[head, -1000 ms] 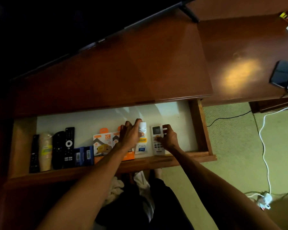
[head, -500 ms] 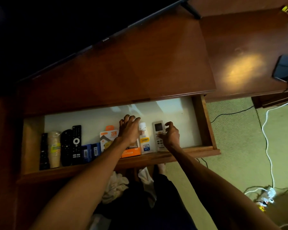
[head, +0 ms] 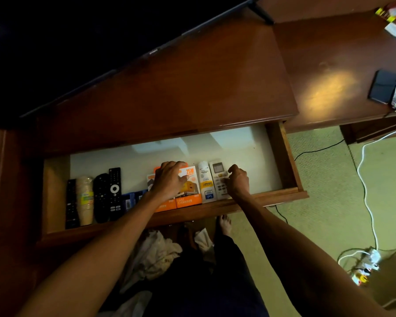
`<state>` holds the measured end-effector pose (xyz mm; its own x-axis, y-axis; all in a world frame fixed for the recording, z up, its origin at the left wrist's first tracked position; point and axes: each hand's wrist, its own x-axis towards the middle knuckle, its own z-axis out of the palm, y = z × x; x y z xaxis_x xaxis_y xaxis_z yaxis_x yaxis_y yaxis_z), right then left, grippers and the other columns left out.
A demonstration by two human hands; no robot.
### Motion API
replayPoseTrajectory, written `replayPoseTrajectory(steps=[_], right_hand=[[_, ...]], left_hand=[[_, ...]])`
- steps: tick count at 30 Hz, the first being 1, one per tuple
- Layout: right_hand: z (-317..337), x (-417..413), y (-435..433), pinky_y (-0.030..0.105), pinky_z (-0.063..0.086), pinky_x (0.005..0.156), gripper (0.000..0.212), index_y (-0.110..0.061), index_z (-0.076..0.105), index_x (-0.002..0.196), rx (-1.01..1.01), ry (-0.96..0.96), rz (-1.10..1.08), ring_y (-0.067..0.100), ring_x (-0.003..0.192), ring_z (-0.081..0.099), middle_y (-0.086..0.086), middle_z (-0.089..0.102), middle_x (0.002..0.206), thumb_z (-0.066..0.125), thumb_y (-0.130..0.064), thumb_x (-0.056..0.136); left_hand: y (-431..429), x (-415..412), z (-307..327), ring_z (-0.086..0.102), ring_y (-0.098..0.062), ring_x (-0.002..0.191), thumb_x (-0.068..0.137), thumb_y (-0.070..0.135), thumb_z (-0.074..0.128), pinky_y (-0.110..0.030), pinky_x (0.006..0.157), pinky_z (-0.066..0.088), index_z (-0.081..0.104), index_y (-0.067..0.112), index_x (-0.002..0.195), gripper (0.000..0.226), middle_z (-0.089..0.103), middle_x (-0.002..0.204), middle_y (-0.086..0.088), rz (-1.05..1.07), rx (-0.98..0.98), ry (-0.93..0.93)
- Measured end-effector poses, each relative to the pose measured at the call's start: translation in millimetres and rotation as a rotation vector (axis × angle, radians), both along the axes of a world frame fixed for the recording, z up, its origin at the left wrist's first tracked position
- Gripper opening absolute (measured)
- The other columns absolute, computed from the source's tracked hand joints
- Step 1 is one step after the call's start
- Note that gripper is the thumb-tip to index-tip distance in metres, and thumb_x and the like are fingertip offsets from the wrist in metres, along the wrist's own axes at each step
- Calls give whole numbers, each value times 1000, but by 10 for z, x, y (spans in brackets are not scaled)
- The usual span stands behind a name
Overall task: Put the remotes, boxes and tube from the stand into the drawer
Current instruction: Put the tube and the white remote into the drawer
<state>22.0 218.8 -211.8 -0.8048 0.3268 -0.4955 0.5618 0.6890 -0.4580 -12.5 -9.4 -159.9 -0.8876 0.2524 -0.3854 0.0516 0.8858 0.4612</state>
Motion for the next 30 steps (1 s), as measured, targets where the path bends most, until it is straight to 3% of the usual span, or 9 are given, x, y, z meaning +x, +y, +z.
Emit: replayPoseTrajectory(steps=[6,9,11,13,16,19,22,25,30], right_hand=[[56,44,-7,48,58,78,33,-10,52,112,27,-34,11,32,90,66,15,67,107,69,-24,86],[229,125,-5,43,55,79,42,-14,54,116,63,-1,61,31,95,66,11,70,110,65,-42,87],[368,223,-42,37,54,77,43,-14,57,116,0,57,112,29,95,68,9,72,110,61,-46,89],[516,374,-89,33,53,74,44,-13,60,115,-110,102,191,26,92,69,9,72,110,61,-48,89],[663,695,-102,35,55,80,54,-17,58,120,-145,108,435,21,100,64,6,67,116,70,-51,80],[650,952,-91,42,53,91,77,-21,51,130,29,115,694,25,111,57,7,58,128,75,-58,68],[613,960,-163,46,50,95,74,-20,48,130,127,167,775,27,115,52,8,51,134,78,-49,69],[666,860,-192,45,45,102,64,-20,48,131,291,212,866,27,124,49,7,48,140,72,-45,78],[711,768,-157,48,39,104,72,-24,40,136,489,203,1053,27,128,46,6,46,144,63,-60,78]], left_hand=[[-98,81,103,45,-22,125,93,28,62,-35,99,36,54,23,133,41,57,132,-3,-1,71,8],[-175,194,192,52,-19,119,95,28,59,-29,89,42,54,22,132,38,60,128,-2,-4,168,3],[-276,315,255,58,-17,115,95,30,58,-31,87,48,58,23,126,31,65,121,0,1,221,7],[-432,486,311,61,-16,108,94,38,56,-39,87,52,62,24,118,29,70,112,5,-3,234,29],[-734,841,343,58,-15,105,83,63,57,-38,89,51,61,26,118,50,67,109,6,6,181,65],[-1023,1147,334,47,-15,111,65,83,60,-37,97,43,54,36,126,77,51,118,6,-58,18,-13],[-1251,1270,238,40,-21,128,68,68,70,-41,109,32,46,33,137,82,48,138,1,-137,-86,-4],[-1390,1270,206,37,-21,134,72,44,79,-40,111,28,46,27,140,77,48,142,-1,-119,-146,85],[-1408,1076,296,33,-24,137,64,60,75,-46,111,25,41,30,142,91,43,147,0,-301,-288,153]])
